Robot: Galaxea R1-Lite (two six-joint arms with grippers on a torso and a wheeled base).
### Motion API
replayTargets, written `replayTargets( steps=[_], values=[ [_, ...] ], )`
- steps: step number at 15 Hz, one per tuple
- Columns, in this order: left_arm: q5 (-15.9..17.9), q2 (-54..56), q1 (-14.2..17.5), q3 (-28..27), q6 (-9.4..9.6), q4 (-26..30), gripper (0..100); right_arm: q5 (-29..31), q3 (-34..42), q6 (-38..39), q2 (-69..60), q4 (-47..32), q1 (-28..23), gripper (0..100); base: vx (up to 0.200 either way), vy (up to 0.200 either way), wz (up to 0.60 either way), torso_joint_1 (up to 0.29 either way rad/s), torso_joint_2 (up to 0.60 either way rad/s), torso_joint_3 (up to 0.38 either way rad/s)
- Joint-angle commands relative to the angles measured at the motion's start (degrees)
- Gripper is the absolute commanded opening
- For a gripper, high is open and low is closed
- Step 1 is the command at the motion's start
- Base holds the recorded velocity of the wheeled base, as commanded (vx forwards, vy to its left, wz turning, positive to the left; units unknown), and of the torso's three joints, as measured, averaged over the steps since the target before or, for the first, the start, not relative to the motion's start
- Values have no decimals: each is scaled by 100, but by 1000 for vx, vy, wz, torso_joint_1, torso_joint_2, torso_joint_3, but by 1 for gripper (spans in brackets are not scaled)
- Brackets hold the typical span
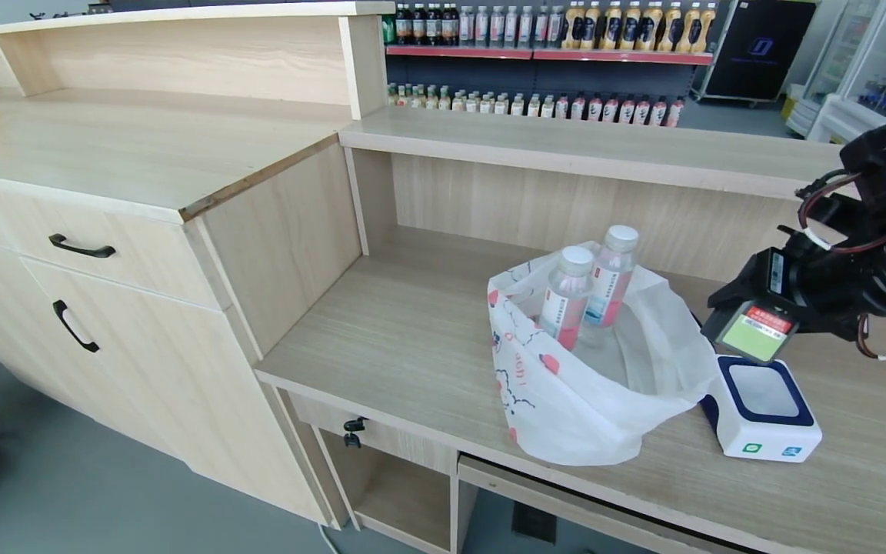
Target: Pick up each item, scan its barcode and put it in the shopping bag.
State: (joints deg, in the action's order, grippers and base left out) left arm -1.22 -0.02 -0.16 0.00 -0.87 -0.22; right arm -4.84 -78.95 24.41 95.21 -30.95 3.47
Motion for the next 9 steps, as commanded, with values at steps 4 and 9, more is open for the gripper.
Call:
replayTargets(
  steps=[4,9],
  values=[
    [-1,2,-2,0,-1,-4,100,27,-7,196,217,-341,118,0,0,0,0,0,0,0],
    [-1,2,-2,0,-1,-4,100,308,72,187,305,-341,162,0,0,0,0,0,0,0]
  ],
)
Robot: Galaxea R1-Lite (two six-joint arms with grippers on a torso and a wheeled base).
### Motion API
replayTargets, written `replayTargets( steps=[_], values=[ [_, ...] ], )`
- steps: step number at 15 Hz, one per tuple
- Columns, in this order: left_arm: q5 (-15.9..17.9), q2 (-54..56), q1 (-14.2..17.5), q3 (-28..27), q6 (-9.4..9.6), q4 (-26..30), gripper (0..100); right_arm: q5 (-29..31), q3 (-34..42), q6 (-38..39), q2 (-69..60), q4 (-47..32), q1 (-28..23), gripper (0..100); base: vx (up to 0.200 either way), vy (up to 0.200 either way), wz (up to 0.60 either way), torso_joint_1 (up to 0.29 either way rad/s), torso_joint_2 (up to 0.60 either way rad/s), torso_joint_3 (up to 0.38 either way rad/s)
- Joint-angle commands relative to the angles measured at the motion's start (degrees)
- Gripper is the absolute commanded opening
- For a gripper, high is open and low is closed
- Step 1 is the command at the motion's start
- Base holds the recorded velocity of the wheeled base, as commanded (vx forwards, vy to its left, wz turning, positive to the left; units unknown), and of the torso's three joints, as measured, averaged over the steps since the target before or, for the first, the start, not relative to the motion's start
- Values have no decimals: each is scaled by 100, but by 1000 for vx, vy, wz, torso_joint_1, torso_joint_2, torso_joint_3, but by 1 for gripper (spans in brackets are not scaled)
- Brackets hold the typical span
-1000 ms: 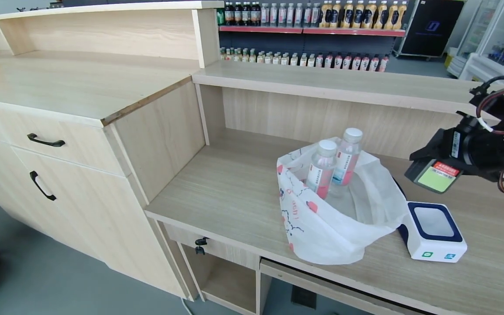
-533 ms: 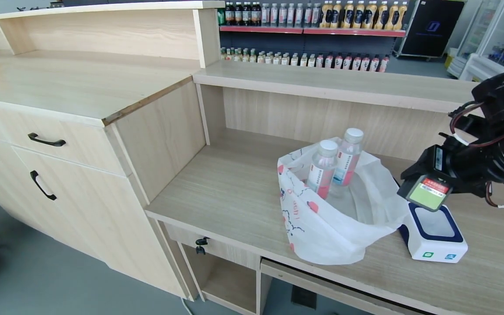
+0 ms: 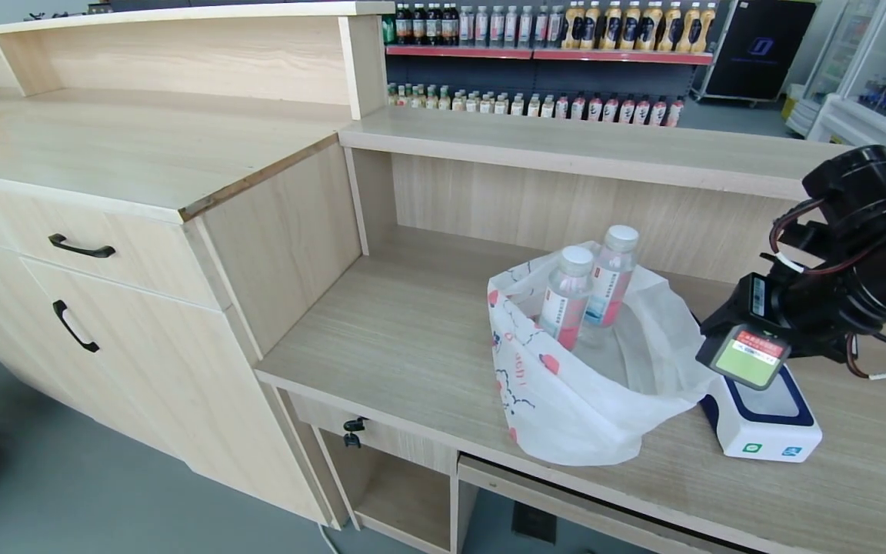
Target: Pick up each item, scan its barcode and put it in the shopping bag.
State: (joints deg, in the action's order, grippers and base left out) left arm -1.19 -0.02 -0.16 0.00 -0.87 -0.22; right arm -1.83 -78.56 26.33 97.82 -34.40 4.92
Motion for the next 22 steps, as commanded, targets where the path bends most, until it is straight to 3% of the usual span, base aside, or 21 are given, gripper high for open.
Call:
replayTargets(
  steps=[1,22],
  values=[
    [-4,2,-2,0,-1,-4,100,174,139,-14,53,4,44,0,0,0,0,0,0,0],
    [-4,2,-2,0,-1,-4,100,200,315,-23,176,487,105,0,0,0,0,0,0,0]
  ],
)
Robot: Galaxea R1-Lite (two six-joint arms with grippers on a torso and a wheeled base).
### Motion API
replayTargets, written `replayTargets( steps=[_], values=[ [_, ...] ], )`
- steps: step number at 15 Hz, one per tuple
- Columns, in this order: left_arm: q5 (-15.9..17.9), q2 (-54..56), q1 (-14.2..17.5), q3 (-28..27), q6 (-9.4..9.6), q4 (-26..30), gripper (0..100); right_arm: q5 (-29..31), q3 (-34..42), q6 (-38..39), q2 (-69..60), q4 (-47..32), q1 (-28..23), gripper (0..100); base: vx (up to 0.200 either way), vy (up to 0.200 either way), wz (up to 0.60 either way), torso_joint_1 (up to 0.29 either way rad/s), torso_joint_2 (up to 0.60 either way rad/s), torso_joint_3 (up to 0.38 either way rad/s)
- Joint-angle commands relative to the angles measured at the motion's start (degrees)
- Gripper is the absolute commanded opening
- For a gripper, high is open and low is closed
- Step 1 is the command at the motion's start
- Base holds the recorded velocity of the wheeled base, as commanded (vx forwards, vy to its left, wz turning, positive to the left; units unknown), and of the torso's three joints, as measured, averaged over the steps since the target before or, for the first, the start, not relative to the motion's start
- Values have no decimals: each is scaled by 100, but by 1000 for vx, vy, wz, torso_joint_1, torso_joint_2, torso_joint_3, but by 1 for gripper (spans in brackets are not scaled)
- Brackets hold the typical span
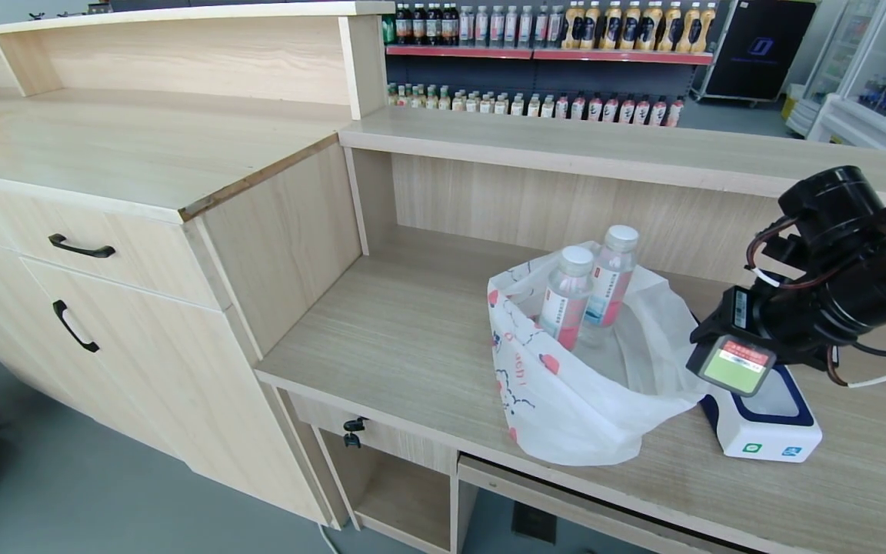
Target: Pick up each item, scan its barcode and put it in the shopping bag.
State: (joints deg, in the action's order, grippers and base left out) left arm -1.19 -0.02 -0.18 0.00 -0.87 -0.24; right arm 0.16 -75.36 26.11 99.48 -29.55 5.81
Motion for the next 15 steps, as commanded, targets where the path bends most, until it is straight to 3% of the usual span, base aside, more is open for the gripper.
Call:
replayTargets(
  steps=[1,5,7,8,11,14,15],
  values=[
    [-4,2,1,0,-1,-2,100,2,-5,-1,19,11,25,0,0,0,0,0,0,0],
    [-4,2,1,0,-1,-2,100,2,13,-1,-7,63,25,0,0,0,0,0,0,0],
    [-4,2,1,0,-1,-2,100,90,30,-80,-165,652,51,0,0,0,0,0,0,0],
    [-4,2,1,0,-1,-2,100,371,189,-440,-455,1382,113,0,0,0,0,0,0,0],
    [-4,2,1,0,-1,-2,100,617,2078,-2928,-1352,4370,-221,0,0,0,0,0,0,0],
    [-4,2,1,0,-1,-2,100,591,3616,-3622,-1334,6268,-256,0,0,0,0,0,0,0],
    [-4,2,1,0,-1,-2,100,591,3687,-3622,-1334,6260,-212,0,0,0,600,-2,2,12]
  ],
)
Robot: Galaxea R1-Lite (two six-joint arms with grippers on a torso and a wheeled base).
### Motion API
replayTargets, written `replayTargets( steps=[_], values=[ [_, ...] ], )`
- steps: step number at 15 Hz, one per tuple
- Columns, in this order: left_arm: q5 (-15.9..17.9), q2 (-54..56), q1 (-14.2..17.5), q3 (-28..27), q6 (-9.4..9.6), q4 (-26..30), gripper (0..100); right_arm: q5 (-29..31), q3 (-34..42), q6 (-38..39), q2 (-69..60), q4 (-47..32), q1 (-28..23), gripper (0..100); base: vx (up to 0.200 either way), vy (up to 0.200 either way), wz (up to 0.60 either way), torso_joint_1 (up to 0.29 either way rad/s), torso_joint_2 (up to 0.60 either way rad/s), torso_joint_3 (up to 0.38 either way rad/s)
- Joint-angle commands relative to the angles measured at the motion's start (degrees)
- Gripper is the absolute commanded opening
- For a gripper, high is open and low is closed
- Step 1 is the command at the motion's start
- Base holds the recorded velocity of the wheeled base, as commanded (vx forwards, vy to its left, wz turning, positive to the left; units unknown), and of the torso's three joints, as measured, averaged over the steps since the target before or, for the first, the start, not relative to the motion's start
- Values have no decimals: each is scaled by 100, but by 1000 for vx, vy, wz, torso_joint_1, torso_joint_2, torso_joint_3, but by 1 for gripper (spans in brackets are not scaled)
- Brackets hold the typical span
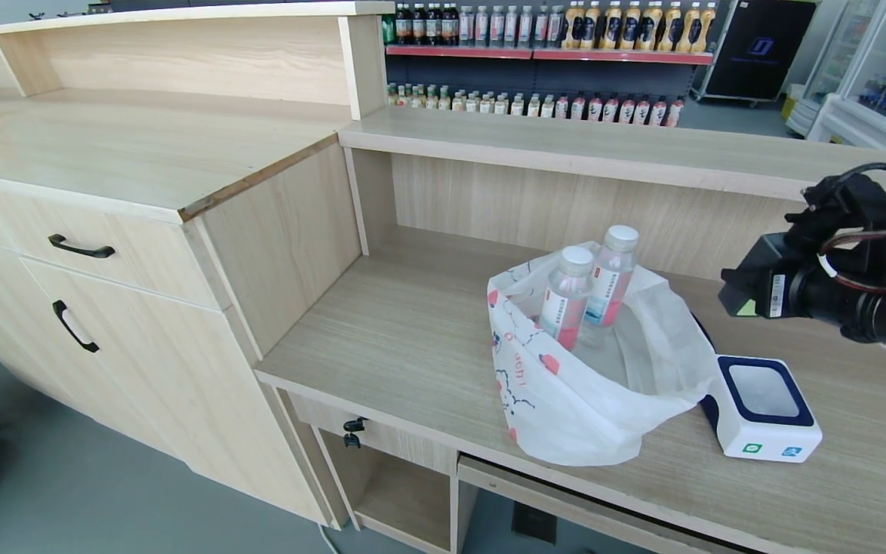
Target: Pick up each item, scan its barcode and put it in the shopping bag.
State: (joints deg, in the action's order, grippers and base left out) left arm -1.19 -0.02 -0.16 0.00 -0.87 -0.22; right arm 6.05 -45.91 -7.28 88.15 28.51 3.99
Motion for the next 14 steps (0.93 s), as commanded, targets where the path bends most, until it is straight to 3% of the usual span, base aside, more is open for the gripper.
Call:
replayTargets(
  steps=[1,4,10,14],
  values=[
    [-4,2,-2,0,-1,-4,100,2,838,-283,-211,357,111,0,0,0,600,2,2,-2],
    [-4,2,-2,0,-1,-4,100,-7,917,-283,-202,383,445,0,0,0,600,-1,-1,5],
    [-4,2,-2,0,-1,-4,100,-209,1128,-318,413,471,726,0,0,0,0,0,0,0],
    [-4,2,-2,0,-1,-4,100,-499,1234,-292,994,1411,726,0,0,0,0,0,0,0]
  ],
)
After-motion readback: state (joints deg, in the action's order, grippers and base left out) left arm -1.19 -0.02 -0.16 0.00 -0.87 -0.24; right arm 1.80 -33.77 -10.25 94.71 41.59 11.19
